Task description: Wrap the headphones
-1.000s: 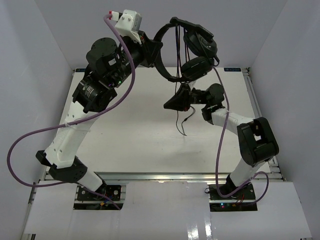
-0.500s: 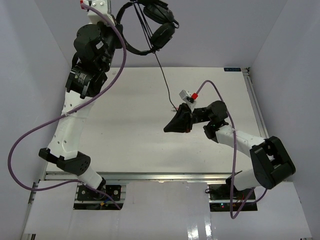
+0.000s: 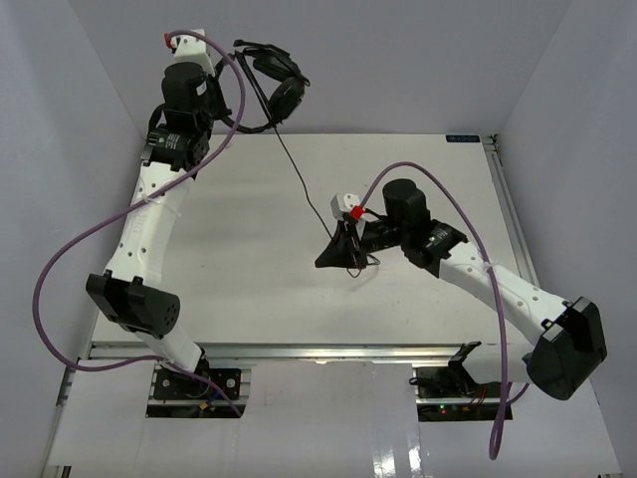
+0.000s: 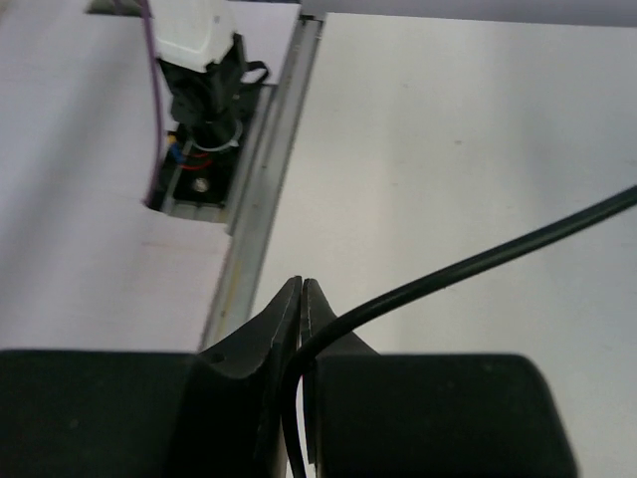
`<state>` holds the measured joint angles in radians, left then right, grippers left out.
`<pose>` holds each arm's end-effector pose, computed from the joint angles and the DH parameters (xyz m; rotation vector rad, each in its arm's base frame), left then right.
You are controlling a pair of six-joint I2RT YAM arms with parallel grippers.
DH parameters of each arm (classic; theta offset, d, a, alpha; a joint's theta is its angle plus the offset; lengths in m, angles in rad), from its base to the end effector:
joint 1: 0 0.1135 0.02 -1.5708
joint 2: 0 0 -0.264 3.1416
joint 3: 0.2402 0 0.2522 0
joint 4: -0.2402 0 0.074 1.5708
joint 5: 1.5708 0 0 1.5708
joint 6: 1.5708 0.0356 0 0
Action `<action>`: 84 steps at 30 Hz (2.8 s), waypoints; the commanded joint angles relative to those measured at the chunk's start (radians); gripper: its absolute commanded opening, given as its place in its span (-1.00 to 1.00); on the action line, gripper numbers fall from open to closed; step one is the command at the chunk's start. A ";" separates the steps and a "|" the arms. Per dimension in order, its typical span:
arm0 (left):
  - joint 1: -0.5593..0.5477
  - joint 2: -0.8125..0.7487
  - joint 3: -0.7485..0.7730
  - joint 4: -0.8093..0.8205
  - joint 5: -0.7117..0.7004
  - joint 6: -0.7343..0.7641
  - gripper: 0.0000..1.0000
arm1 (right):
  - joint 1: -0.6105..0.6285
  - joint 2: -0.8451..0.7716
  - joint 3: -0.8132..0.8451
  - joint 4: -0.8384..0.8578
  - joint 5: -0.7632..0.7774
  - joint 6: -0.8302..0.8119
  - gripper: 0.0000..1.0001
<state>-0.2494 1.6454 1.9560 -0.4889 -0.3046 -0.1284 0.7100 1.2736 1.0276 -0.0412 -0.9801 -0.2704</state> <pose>0.3523 -0.0787 0.4896 -0.1167 1.7369 -0.0107 0.1968 0.2081 0.3379 -1.4482 1.2229 1.2036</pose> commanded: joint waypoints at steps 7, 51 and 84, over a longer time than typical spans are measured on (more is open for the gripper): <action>0.034 0.039 -0.346 0.113 0.028 0.011 -1.00 | 0.094 -0.049 0.361 -0.471 0.704 -0.561 -0.84; -0.443 -0.436 -0.909 0.113 0.463 0.004 -1.00 | -0.063 0.237 0.462 -0.030 0.924 -0.515 -0.85; -0.499 -0.447 -0.725 0.043 0.556 0.001 -1.00 | -0.281 0.348 0.500 -0.071 0.665 -0.295 -0.85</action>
<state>-0.7185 1.2351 1.1788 -0.4408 0.1771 -0.1322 0.4547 1.6097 1.4780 -0.1614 -0.3666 -0.5944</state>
